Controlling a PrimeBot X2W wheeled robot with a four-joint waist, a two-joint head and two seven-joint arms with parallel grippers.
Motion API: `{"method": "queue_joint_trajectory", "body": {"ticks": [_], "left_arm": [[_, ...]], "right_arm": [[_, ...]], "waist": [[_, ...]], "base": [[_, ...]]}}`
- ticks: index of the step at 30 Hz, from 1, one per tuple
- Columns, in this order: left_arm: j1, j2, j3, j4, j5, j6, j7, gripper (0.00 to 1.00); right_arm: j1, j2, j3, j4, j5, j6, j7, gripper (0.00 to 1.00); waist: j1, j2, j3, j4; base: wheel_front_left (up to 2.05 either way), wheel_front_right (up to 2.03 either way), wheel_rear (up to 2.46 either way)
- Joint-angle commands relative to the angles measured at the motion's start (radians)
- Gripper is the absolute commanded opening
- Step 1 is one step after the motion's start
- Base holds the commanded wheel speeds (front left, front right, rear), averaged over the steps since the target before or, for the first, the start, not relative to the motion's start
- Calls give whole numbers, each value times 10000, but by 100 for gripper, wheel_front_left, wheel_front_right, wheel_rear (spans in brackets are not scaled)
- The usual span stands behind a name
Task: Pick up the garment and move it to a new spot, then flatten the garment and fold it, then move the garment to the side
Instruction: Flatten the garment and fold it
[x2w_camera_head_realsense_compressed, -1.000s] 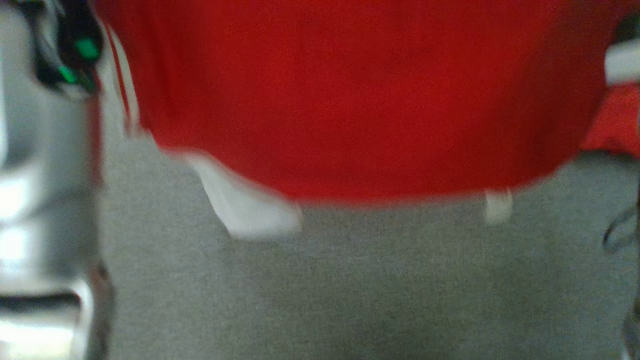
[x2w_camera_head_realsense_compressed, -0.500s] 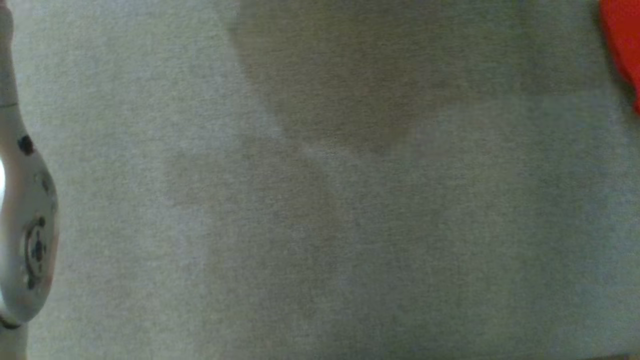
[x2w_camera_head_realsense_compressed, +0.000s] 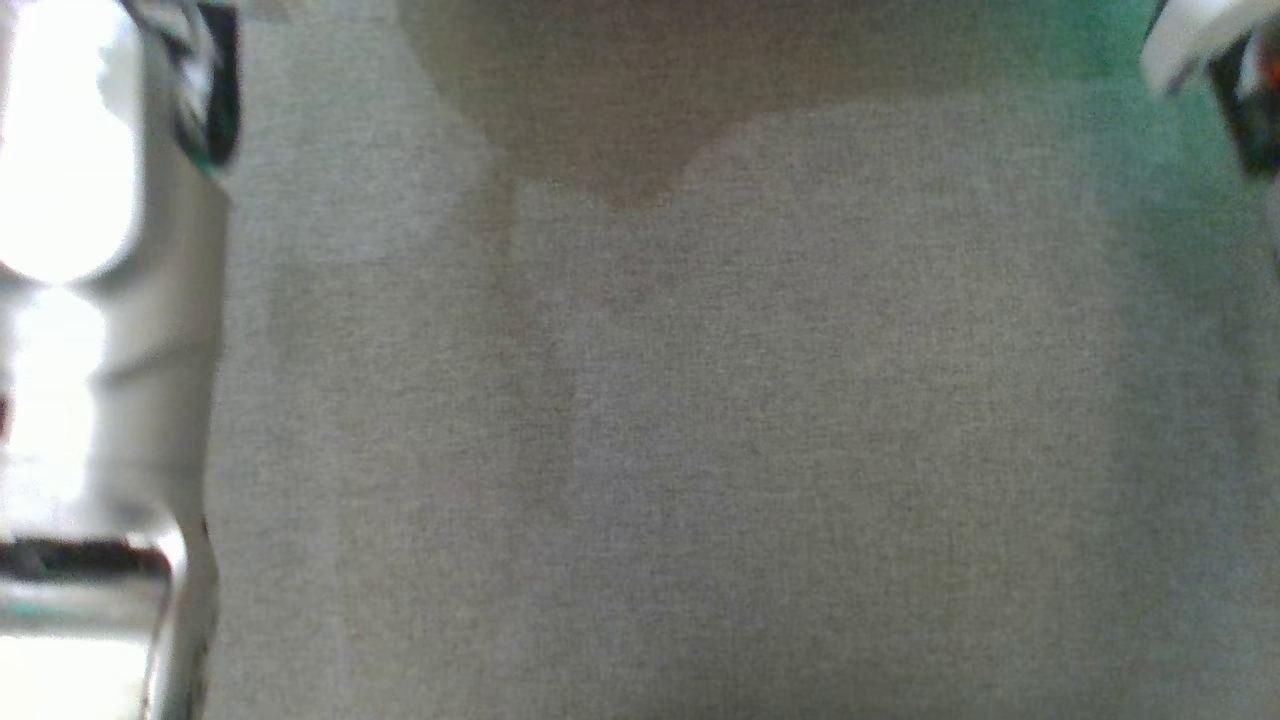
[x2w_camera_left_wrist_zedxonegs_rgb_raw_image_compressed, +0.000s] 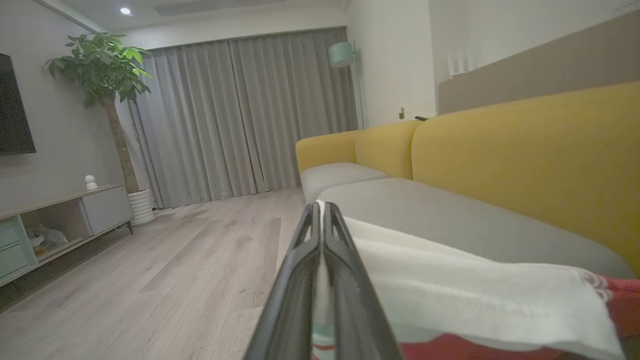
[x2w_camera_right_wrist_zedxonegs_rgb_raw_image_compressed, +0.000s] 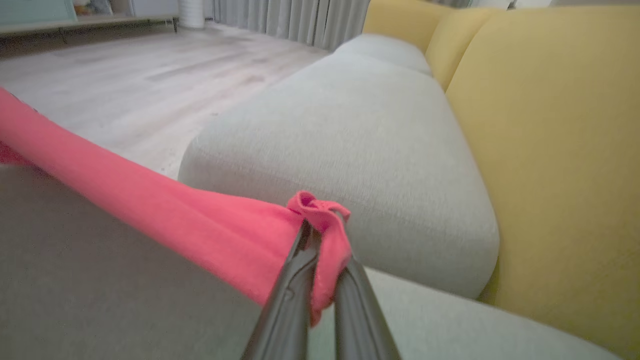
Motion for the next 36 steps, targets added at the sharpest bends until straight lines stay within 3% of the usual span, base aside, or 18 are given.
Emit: {"method": "queue_joint_trajectory", "body": {"ticks": [1, 11, 16, 26, 31, 36], "left_arm": [[476, 571, -65, -601, 273, -99, -38, 0], [3471, 1162, -1091, -455, 433, -631, -4, 0], [4735, 1728, -1929, -851, 197, -757, 875, 0], [7329, 3294, -3694, -3481, -1612, -780, 3293, 0], [8485, 3948, -3887, -4924, -2695, -781, 4498, 0], [8939, 4216, -3633, -6189, -3248, -556, 5075, 0]], "right_arm": [[449, -327, 549, -150, 465, -9, 242, 0], [2046, -1305, 2442, -776, 2338, -9, 1197, 0], [3025, -1903, 3423, -1479, 3389, -9, 1767, 0], [4640, -3088, 4607, -2918, 5268, -9, 2824, 0], [5449, -3609, 4859, -3667, 6119, -9, 3254, 0], [5989, -3992, 4869, -4343, 6620, -9, 3508, 0]], "waist": [[0, 0, -346, 152], [0, 0, -1764, 272], [0, 0, -2569, 356], [0, 0, -3840, 319], [0, 0, -4334, 294], [0, 0, -4410, 293]], "base": [[0, 0, 0], [0, 0, 0], [0, 0, 0], [0, 0, 0], [0, 0, 0], [0, 0, 0]]}}
